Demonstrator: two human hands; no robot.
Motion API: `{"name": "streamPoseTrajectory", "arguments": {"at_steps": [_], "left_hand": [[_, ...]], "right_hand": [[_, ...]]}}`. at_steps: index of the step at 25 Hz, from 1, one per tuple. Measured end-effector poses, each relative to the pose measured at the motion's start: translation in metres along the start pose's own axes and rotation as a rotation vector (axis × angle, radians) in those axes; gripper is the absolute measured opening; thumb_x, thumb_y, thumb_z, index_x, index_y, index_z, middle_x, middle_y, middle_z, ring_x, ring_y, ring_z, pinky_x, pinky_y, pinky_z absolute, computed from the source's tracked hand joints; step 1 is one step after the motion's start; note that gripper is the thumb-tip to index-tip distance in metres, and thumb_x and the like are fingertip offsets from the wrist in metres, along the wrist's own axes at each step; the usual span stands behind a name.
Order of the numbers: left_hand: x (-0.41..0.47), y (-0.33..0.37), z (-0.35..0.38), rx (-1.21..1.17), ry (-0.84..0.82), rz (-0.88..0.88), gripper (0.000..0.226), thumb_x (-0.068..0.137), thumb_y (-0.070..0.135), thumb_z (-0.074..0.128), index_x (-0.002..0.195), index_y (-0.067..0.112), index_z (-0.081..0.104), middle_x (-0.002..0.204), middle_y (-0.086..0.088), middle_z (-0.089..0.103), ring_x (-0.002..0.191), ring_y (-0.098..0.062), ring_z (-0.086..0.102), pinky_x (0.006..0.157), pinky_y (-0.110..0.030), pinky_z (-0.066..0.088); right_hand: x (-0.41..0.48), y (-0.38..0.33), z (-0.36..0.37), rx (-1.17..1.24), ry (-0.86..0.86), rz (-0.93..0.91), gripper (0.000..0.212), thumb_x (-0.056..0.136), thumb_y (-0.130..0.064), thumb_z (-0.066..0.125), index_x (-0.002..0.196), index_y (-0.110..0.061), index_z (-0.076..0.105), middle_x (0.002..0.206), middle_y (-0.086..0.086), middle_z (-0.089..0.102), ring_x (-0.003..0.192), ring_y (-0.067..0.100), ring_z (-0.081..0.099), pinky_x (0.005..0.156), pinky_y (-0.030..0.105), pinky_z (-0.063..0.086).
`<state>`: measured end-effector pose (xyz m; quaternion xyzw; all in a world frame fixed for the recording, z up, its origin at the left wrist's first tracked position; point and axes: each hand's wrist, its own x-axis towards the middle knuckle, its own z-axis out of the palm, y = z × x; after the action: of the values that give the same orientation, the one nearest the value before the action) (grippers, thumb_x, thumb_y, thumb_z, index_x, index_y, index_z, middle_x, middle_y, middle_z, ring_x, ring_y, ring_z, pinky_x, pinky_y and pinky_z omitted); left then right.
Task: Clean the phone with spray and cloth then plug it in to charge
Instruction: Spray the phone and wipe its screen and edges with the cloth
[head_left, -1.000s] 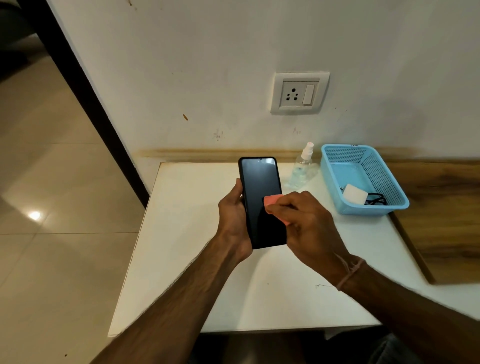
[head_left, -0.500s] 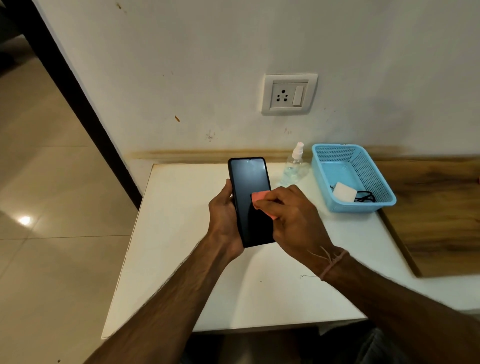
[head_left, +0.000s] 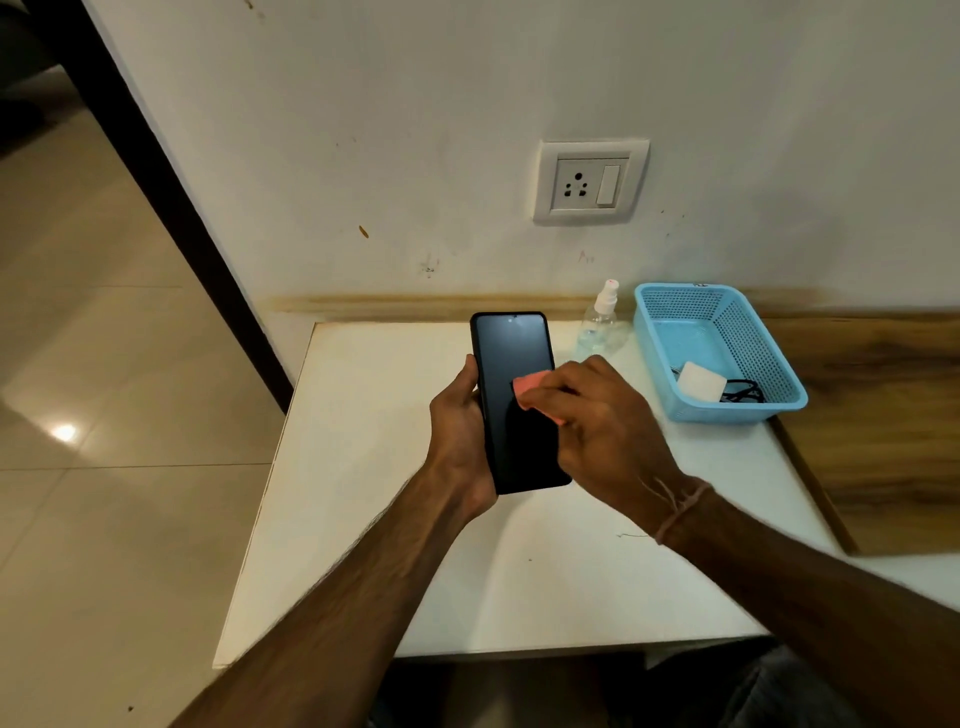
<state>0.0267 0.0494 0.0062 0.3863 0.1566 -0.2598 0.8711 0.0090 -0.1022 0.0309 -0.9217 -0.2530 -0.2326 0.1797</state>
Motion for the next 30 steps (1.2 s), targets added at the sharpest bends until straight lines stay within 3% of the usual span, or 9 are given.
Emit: {"name": "streamPoseTrajectory", "arguments": {"at_steps": [2, 5, 8, 12, 14, 20, 24, 26, 30], "left_hand": [[-0.003, 0.000, 0.002, -0.016, 0.002, 0.022, 0.068, 0.095, 0.064, 0.040, 0.124, 0.010, 0.070, 0.111, -0.015, 0.071, 0.092, -0.032, 0.069, 0.087, -0.042, 0.054], [-0.005, 0.002, 0.001, -0.052, 0.000, 0.027, 0.074, 0.095, 0.064, 0.038, 0.129, 0.004, 0.065, 0.113, -0.022, 0.068, 0.090, -0.034, 0.067, 0.082, -0.040, 0.054], [-0.004, 0.005, 0.000, -0.072, -0.042, 0.020, 0.078, 0.096, 0.067, 0.035, 0.137, 0.005, 0.059, 0.120, -0.025, 0.064, 0.092, -0.036, 0.064, 0.086, -0.043, 0.053], [-0.004, 0.003, 0.001, -0.033, 0.009, 0.027, 0.068, 0.098, 0.064, 0.038, 0.131, 0.012, 0.066, 0.109, -0.015, 0.072, 0.086, -0.032, 0.071, 0.074, -0.041, 0.060], [-0.006, 0.001, 0.003, -0.021, 0.031, 0.030, 0.064, 0.097, 0.062, 0.041, 0.128, 0.013, 0.068, 0.112, -0.014, 0.072, 0.092, -0.032, 0.071, 0.082, -0.043, 0.057], [-0.006, 0.008, -0.001, -0.055, 0.001, 0.064, 0.068, 0.096, 0.062, 0.039, 0.130, 0.010, 0.067, 0.110, -0.014, 0.071, 0.089, -0.031, 0.069, 0.083, -0.041, 0.055], [-0.008, 0.001, 0.010, -0.008, 0.012, 0.051, 0.065, 0.100, 0.062, 0.034, 0.109, 0.013, 0.077, 0.106, -0.020, 0.074, 0.088, -0.039, 0.070, 0.085, -0.055, 0.056], [-0.010, 0.000, 0.013, 0.006, 0.058, 0.079, 0.062, 0.101, 0.060, 0.036, 0.107, 0.014, 0.077, 0.101, -0.017, 0.076, 0.081, -0.035, 0.073, 0.074, -0.047, 0.062], [-0.013, 0.003, 0.011, 0.026, 0.087, 0.101, 0.060, 0.100, 0.059, 0.040, 0.125, 0.014, 0.070, 0.110, -0.014, 0.075, 0.092, -0.034, 0.072, 0.084, -0.046, 0.058]], "right_hand": [[-0.002, -0.018, 0.012, 0.034, 0.005, 0.030, 0.030, 0.081, -0.008, 0.057, 0.106, -0.006, 0.073, 0.101, 0.009, 0.069, 0.089, 0.029, 0.059, 0.075, 0.037, 0.057], [-0.028, -0.029, 0.013, 0.131, -0.108, -0.139, 0.030, 0.089, -0.009, 0.052, 0.111, -0.011, 0.072, 0.109, 0.002, 0.068, 0.100, 0.022, 0.060, 0.087, 0.031, 0.054], [-0.032, -0.009, -0.005, 0.088, -0.155, -0.254, 0.033, 0.087, 0.000, 0.048, 0.106, -0.011, 0.073, 0.106, 0.002, 0.068, 0.095, 0.023, 0.060, 0.078, 0.031, 0.054], [0.019, 0.009, -0.001, -0.032, -0.004, -0.019, 0.032, 0.075, 0.007, 0.065, 0.103, -0.007, 0.072, 0.097, 0.011, 0.067, 0.083, 0.030, 0.058, 0.067, 0.041, 0.056], [0.034, -0.008, 0.011, 0.020, 0.046, 0.062, 0.029, 0.079, 0.003, 0.063, 0.105, -0.007, 0.073, 0.100, 0.009, 0.068, 0.086, 0.030, 0.059, 0.071, 0.041, 0.056], [0.006, -0.010, -0.002, 0.050, -0.139, -0.245, 0.035, 0.086, -0.007, 0.042, 0.106, -0.007, 0.071, 0.097, 0.010, 0.066, 0.084, 0.026, 0.057, 0.067, 0.032, 0.052], [0.049, 0.012, -0.001, -0.063, 0.029, 0.091, 0.027, 0.086, -0.004, 0.058, 0.110, -0.005, 0.070, 0.098, 0.014, 0.061, 0.090, 0.028, 0.057, 0.073, 0.039, 0.055], [0.058, -0.002, 0.009, 0.023, 0.032, 0.228, 0.026, 0.090, -0.010, 0.058, 0.115, -0.008, 0.068, 0.105, 0.010, 0.061, 0.096, 0.020, 0.054, 0.081, 0.031, 0.053], [0.039, -0.012, 0.011, 0.071, -0.024, -0.028, 0.024, 0.089, -0.007, 0.061, 0.112, -0.008, 0.070, 0.108, 0.007, 0.064, 0.102, 0.023, 0.055, 0.083, 0.027, 0.049]]}}
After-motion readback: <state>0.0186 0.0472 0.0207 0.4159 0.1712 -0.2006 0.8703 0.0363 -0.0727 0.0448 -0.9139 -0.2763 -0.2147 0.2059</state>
